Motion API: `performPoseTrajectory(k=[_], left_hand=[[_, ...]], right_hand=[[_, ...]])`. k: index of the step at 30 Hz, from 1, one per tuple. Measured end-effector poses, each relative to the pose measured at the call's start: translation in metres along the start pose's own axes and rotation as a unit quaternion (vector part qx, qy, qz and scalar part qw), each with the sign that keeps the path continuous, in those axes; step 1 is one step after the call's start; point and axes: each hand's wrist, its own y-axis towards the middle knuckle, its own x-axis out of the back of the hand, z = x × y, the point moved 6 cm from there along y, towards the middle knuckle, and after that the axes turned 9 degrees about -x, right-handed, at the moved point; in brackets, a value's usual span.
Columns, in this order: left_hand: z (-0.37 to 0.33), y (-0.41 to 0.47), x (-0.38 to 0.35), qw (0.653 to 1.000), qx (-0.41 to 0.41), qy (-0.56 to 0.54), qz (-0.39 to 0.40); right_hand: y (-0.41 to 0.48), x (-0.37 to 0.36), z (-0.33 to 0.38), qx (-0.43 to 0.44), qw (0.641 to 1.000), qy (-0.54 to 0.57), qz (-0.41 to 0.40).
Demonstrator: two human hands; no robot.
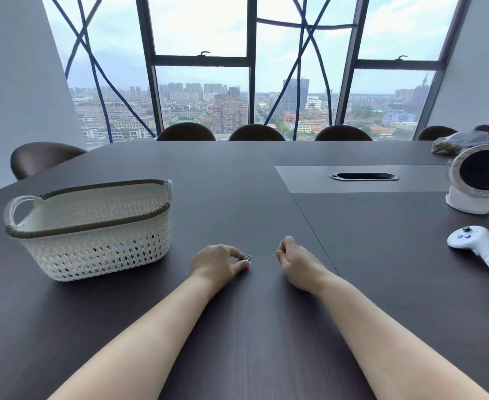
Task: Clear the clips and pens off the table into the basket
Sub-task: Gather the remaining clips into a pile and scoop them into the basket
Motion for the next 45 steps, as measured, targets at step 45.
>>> performPoseTrajectory(k=[45], left_hand=[[0.183,-0.056,0.210,0.981,-0.030,0.045,-0.187]], right_hand=[[0.016,-0.048,0.287,0.250,0.935,0.205,-0.145]])
